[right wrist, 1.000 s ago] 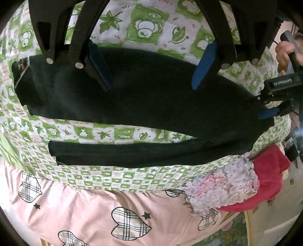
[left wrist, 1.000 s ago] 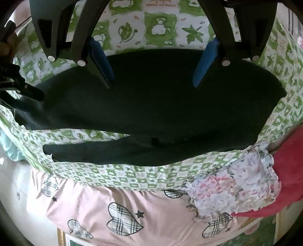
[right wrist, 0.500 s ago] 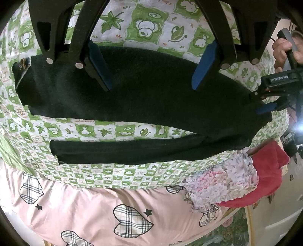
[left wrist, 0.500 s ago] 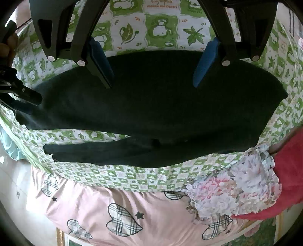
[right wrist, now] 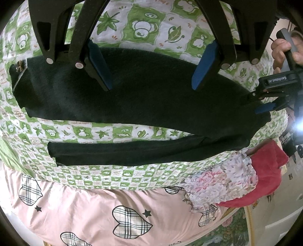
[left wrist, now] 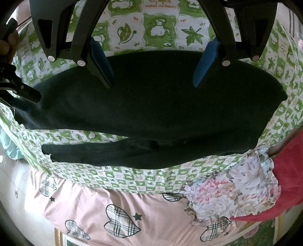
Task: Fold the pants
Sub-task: 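Position both grippers above the waistband of the black pants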
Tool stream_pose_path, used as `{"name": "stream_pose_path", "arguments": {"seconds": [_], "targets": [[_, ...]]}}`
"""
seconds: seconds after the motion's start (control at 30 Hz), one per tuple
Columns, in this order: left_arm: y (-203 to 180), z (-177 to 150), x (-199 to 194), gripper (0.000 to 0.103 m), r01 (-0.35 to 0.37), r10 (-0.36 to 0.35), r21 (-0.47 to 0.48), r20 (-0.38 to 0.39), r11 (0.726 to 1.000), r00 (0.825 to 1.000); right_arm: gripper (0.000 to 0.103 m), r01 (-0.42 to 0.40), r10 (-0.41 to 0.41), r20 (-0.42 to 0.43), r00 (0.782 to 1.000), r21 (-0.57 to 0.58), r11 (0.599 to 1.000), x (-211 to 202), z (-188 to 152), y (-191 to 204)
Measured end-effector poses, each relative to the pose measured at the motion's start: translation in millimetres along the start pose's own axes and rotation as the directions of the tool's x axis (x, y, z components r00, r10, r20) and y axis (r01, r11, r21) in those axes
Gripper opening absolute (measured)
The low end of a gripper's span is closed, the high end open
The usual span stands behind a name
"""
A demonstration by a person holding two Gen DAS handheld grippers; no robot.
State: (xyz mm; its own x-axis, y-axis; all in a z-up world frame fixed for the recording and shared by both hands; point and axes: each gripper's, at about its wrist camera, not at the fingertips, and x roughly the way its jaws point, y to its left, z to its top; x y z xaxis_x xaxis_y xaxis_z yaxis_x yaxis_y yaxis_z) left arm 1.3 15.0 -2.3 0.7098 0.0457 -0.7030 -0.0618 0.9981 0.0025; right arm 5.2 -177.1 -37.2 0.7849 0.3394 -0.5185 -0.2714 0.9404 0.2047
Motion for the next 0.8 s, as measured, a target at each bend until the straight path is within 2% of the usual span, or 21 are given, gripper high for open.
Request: {"name": "stream_pose_path", "arguments": {"seconds": [0.8], "targets": [[-5.3,-0.5,-1.5,0.085,0.002,-0.002,0.008,0.003,1.0,1.0,0.086,-0.007,0.007,0.005,1.0,0.003,1.0,-0.6,-0.3,6.9]]}}
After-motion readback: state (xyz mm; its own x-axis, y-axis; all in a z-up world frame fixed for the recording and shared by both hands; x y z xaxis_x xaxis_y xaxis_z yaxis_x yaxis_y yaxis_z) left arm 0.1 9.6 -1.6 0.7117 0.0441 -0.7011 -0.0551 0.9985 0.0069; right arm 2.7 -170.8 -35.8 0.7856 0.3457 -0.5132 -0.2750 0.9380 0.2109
